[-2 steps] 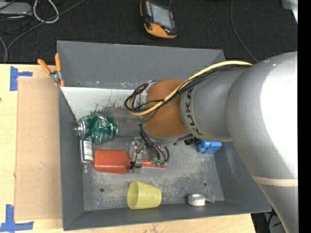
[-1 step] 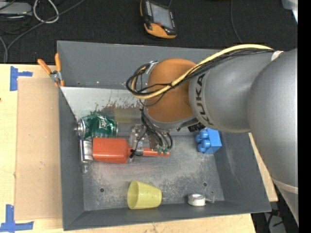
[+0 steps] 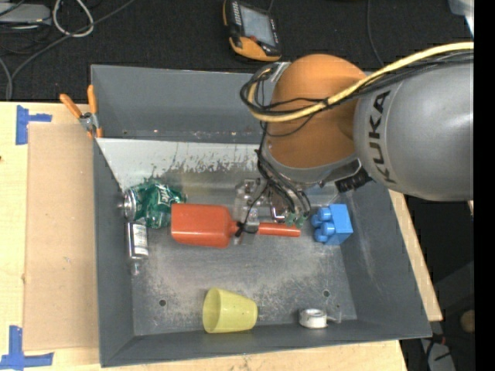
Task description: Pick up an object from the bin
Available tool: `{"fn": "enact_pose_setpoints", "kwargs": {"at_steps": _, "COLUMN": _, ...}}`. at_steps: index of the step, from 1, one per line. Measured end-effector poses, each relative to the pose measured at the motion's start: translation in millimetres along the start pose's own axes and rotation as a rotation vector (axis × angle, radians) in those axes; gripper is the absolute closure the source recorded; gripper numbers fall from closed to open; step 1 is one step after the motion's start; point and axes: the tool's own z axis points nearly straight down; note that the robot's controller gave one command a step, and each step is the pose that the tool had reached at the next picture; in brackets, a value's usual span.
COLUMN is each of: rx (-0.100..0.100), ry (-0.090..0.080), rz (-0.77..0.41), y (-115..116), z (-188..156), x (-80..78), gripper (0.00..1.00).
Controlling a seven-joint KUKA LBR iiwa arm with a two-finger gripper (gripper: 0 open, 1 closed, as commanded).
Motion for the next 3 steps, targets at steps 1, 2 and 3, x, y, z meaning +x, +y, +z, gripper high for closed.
{"fn": "enact_pose_setpoints", "kwargs": {"at_steps": 1, "rx": -0.002, "ry": -0.001, "rz": -0.01, "y": 20.1, "z": -21.8, "x": 0.6, "gripper": 1.0}}
{"fn": "enact_pose_setpoints", "kwargs": {"at_steps": 2, "rx": 0.001, "ry": -0.002, "rz": -0.002, "y": 19.1, "z": 45.7, "x": -25.6, "gripper": 1.0}}
{"fn": "enact_pose_setpoints", "kwargs": {"at_steps": 3, "rx": -0.002, "ry": -0.003, "rz": -0.097, "y": 37.0, "z": 62.7, "x": -2.9, "gripper": 1.0}}
